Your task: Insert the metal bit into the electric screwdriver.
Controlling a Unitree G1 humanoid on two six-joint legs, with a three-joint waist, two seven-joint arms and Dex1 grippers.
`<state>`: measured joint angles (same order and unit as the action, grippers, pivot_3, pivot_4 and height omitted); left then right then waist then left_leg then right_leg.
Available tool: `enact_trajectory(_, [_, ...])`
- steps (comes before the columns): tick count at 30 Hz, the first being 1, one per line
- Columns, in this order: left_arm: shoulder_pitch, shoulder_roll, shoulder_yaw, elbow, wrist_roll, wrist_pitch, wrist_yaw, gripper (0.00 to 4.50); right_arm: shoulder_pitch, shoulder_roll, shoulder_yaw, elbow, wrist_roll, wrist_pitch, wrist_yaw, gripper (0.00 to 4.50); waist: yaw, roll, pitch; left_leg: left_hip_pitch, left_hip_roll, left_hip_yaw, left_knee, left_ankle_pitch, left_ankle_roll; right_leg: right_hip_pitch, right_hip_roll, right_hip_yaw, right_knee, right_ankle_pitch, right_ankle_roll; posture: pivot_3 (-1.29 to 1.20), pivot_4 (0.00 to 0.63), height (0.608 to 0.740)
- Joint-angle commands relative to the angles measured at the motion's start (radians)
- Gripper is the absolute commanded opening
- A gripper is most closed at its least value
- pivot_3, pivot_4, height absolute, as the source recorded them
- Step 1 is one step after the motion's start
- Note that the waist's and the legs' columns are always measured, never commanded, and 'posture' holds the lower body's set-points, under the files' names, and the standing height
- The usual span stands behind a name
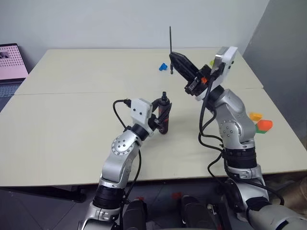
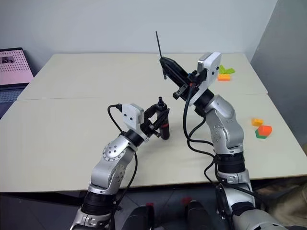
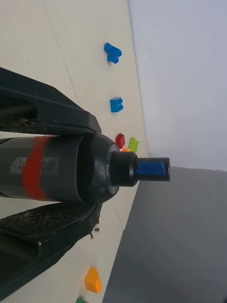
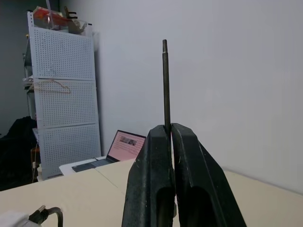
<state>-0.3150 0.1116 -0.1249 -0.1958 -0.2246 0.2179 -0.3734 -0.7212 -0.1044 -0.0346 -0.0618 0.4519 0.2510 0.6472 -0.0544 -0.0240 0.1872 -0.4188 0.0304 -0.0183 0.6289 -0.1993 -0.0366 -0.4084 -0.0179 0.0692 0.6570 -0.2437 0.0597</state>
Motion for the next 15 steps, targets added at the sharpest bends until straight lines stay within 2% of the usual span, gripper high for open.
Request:
enact_trajectory(1, [-0.002,0.0,0.006,-0.041,-0.009,0.004,-0.001,1.64,-0.003,0.008,0.007,-0.024,0.005,-0.024,-0.013,0.0,0.0,0.0,0.0,0.0,0.0,0.0,0.0,0.0,0.0,0.0,0.0,0.0,0.0,0.0,0.0,0.0,0.15,0.74])
enact_trajectory(15, [-0.029,0.064,0.04,-0.028,-0.054,0.013,-0.075,1.64,-0.019,-0.058,-0.005,-0.027,0.108,0.063,0.062,0.0,-0.002,0.0,0.0,0.0,0.0,0.0,-0.001,0.0,0.0,0.0,0.0,0.0,0.0,-0.001,-0.002,0.0,0.15,0.74])
